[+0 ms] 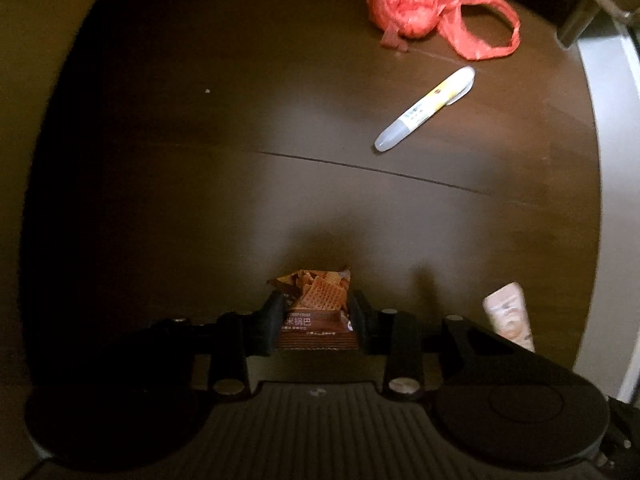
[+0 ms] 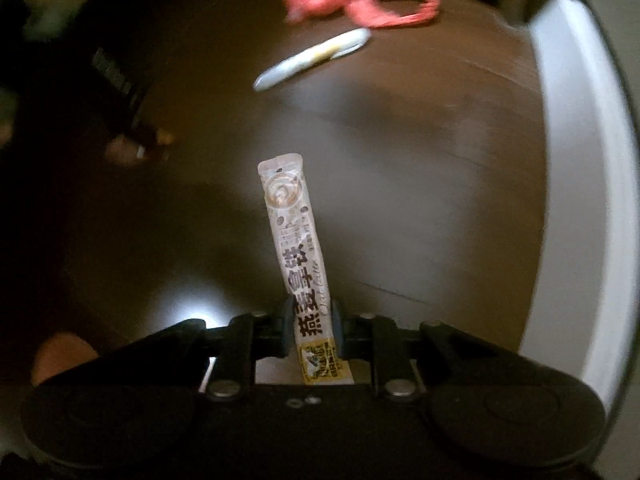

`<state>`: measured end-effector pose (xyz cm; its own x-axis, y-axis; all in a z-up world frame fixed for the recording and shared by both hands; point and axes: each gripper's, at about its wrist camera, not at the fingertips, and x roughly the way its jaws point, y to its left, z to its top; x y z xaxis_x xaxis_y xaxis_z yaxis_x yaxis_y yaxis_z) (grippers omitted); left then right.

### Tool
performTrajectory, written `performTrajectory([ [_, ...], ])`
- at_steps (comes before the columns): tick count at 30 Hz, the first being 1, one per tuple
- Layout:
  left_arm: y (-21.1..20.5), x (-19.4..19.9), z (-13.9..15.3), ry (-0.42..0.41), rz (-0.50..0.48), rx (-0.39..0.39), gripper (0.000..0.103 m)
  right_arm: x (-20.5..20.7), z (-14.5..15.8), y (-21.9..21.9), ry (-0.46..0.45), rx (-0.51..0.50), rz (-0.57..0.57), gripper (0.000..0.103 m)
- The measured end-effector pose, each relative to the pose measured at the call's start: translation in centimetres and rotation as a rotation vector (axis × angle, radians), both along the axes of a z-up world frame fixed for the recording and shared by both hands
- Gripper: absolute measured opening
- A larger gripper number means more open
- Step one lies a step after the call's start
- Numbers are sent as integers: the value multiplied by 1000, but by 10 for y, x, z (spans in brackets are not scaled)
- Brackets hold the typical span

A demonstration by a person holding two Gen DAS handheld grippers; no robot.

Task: Collect trash
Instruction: 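Grasp the orange snack wrapper with left gripper while right gripper grasps white sachet, then lift the snack wrapper and white sachet up to the teal bin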

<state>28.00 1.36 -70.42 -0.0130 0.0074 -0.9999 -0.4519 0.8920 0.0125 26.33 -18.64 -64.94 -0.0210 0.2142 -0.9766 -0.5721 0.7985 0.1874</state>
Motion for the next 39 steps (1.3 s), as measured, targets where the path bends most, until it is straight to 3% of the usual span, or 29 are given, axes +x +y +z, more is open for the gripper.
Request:
performTrajectory([
  [5,4,-8,58,-11,41,-18,34,16,68,-7,12,37,-136,19],
  [8,9,-12,109,-34,66,-40,34,25,121,-4,0,67,-182,19],
  [21,28,-1,384,-254,14,-36,34,102,363,18,-109,178,-292,19],
  [28,37,21,508,-380,-20,-50,34,124,490,42,-193,236,-279,19],
  [34,46,45,588,-471,-75,-26,33,150,568,64,-258,287,-300,19],
  [39,49,74,638,-564,-128,19,33,185,613,81,-364,305,-283,19],
])
